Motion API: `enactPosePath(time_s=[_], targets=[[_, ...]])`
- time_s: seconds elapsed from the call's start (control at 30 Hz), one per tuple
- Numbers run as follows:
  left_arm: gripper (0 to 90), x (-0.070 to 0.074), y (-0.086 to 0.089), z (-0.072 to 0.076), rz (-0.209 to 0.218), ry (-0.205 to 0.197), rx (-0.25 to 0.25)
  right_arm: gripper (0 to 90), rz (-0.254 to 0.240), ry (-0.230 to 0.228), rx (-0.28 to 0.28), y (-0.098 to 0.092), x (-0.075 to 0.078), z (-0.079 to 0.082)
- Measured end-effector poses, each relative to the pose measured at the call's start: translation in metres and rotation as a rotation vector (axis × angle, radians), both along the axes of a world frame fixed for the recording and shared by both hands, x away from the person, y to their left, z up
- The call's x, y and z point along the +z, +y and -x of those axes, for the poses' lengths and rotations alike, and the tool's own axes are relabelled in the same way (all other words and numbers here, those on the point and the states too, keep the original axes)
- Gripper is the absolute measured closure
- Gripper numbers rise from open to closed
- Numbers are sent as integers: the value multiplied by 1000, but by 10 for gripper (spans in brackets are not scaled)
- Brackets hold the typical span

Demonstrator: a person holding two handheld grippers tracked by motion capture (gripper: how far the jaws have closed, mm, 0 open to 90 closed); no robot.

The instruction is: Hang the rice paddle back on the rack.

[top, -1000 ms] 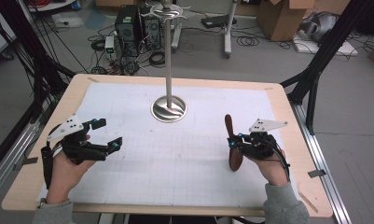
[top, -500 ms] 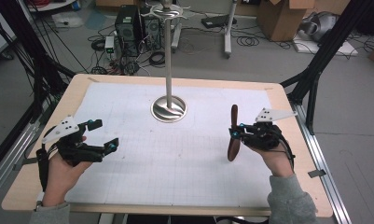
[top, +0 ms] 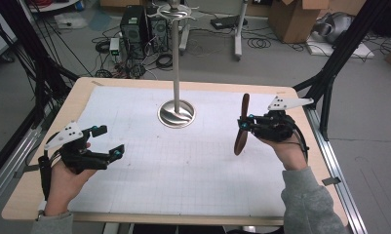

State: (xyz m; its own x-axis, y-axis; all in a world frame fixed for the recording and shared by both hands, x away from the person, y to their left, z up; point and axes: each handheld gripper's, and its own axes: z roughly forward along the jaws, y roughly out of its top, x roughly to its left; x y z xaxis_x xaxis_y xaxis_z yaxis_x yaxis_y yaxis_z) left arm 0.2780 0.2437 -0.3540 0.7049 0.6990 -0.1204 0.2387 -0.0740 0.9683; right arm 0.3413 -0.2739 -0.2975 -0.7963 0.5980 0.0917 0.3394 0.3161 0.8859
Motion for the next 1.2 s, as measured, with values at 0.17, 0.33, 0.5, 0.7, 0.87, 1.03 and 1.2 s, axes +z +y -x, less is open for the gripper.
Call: enactPosePath(time_s=[0.17, 0.33, 0.5, 0.7, 0.87, 1.03, 1.2], targets=[[23, 0, 2, 1, 3, 3, 4, 771, -25, 4, 11, 5, 12, -7], [23, 0, 5, 2, 8, 0, 9, 771, -14, 1, 19, 12, 19, -14], [23, 0, 5, 4, 6, 2, 8, 771, -23, -1, 13, 20, 27, -24], [23, -2, 7, 6, 10, 4, 11, 772, -13, -19, 13, 30, 37, -35], [23, -7, 6, 6, 5, 20, 12, 772, -17, -30, 16, 37, 43, -44], [23, -7, 8, 9, 3, 22, 17, 772, -8, -40, 11, 41, 48, -51], [23, -8, 11, 12, 6, 21, 24, 772, -22, -55, 17, 48, 55, -60]])
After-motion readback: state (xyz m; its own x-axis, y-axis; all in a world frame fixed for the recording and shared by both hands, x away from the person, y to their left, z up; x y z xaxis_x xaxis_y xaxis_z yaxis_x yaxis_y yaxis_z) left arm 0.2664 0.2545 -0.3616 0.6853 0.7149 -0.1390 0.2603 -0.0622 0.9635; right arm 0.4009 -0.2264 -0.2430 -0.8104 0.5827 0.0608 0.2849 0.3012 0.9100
